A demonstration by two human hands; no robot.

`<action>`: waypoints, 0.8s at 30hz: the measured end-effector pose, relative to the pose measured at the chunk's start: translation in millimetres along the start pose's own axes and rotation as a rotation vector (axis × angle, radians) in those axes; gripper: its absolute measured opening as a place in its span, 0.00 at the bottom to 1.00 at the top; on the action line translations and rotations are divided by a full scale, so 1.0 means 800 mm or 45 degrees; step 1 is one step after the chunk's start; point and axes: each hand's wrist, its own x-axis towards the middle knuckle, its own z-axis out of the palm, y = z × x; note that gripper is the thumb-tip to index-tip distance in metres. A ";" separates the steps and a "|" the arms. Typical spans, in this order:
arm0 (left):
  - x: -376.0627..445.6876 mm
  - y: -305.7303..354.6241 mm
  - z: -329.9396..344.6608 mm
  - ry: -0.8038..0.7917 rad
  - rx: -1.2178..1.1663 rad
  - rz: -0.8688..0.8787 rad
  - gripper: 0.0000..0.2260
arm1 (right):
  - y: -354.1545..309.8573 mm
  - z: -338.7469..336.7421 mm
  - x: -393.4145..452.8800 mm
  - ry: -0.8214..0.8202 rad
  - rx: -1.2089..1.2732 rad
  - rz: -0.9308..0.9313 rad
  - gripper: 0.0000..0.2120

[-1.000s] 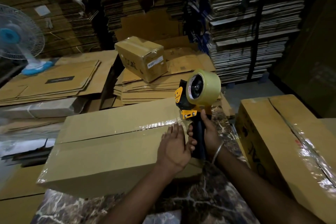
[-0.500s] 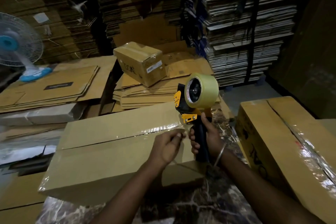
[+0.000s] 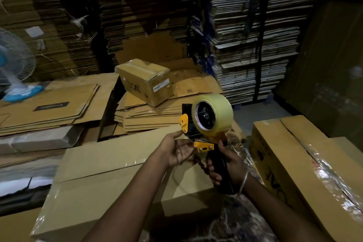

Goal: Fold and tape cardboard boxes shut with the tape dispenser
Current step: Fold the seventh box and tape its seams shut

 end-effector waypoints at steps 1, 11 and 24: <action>0.000 0.001 0.000 -0.011 -0.014 -0.011 0.21 | 0.000 -0.001 0.000 -0.003 -0.001 -0.007 0.38; 0.011 0.007 0.006 -0.189 0.037 -0.024 0.15 | 0.004 -0.005 0.001 -0.061 0.035 -0.022 0.36; 0.023 0.009 0.006 -0.191 0.181 -0.076 0.16 | 0.004 -0.007 -0.001 -0.172 0.132 -0.026 0.34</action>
